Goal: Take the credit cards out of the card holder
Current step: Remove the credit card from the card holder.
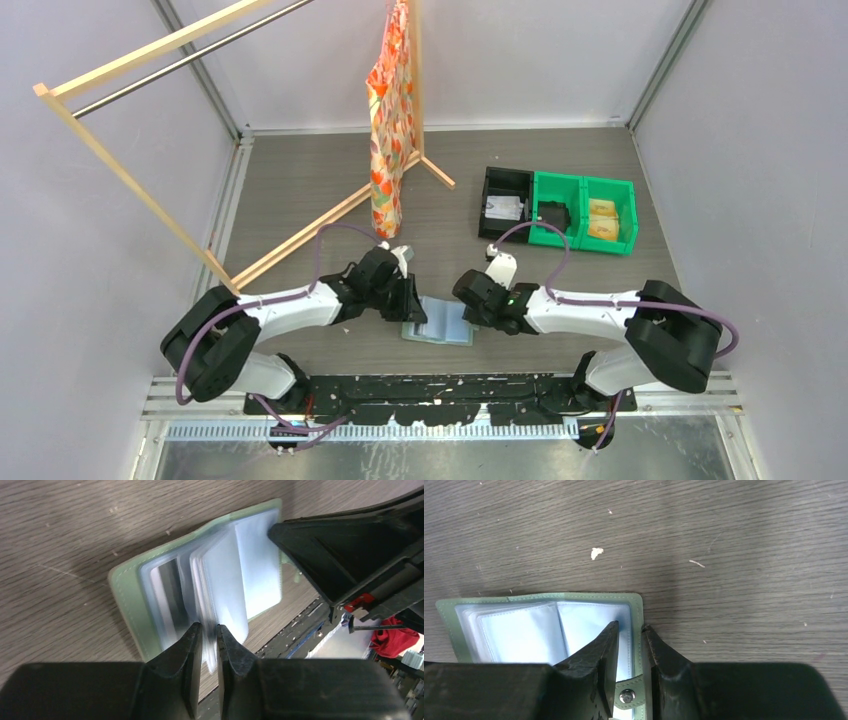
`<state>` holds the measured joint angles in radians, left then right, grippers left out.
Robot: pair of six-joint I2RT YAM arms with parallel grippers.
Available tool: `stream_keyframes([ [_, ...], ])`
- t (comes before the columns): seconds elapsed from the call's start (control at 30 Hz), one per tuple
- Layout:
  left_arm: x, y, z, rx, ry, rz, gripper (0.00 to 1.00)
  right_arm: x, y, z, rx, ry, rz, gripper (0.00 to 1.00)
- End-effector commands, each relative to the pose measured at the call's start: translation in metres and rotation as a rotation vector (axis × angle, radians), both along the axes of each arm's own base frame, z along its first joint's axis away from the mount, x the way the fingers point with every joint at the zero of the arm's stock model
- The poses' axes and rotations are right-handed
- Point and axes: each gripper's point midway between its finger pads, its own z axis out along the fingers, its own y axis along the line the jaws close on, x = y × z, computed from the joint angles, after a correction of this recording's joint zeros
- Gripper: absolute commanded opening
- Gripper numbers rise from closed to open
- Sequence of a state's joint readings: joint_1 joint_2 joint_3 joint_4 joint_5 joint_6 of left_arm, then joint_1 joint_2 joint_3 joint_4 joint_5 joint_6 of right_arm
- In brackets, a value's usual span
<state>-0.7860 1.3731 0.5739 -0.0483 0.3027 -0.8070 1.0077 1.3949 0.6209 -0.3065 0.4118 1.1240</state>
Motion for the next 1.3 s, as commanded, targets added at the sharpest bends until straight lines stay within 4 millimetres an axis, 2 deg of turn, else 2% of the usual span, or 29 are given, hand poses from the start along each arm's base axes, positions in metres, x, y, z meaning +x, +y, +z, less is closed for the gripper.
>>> stream_keyframes([
  [0.0, 0.007, -0.024, 0.033, -0.133, -0.071, -0.041, 0.16, -0.019, -0.005, -0.025, -0.030, 0.098, 0.015, 0.28],
  [0.3, 0.003, -0.034, 0.036, -0.172, -0.050, -0.068, 0.14, -0.019, -0.006, -0.024, -0.031, 0.097, 0.014, 0.27],
  [0.43, 0.003, -0.036, 0.040, -0.184, -0.054, -0.068, 0.13, -0.018, -0.009, -0.016, -0.012, 0.074, 0.003, 0.28],
  [0.5, 0.003, -0.035, 0.041, -0.181, -0.056, -0.067, 0.16, -0.017, -0.003, -0.004, 0.049, 0.042, 0.018, 0.30],
  [0.6, 0.003, -0.034, 0.041, -0.169, -0.058, -0.073, 0.27, -0.015, 0.006, 0.016, 0.133, 0.001, 0.043, 0.37],
  [0.67, 0.002, -0.034, 0.039, -0.156, -0.057, -0.077, 0.31, -0.014, 0.010, 0.030, 0.163, -0.021, 0.066, 0.41],
  [0.9, 0.004, -0.034, 0.040, -0.158, -0.061, -0.069, 0.28, -0.010, 0.025, 0.074, 0.257, -0.107, 0.132, 0.49],
  [1.07, 0.003, -0.035, 0.047, -0.164, -0.068, -0.073, 0.33, -0.010, 0.034, 0.086, 0.274, -0.094, 0.142, 0.52],
  [1.27, 0.000, -0.038, 0.044, -0.159, -0.058, -0.096, 0.40, -0.004, 0.046, 0.089, 0.299, -0.092, 0.129, 0.57],
])
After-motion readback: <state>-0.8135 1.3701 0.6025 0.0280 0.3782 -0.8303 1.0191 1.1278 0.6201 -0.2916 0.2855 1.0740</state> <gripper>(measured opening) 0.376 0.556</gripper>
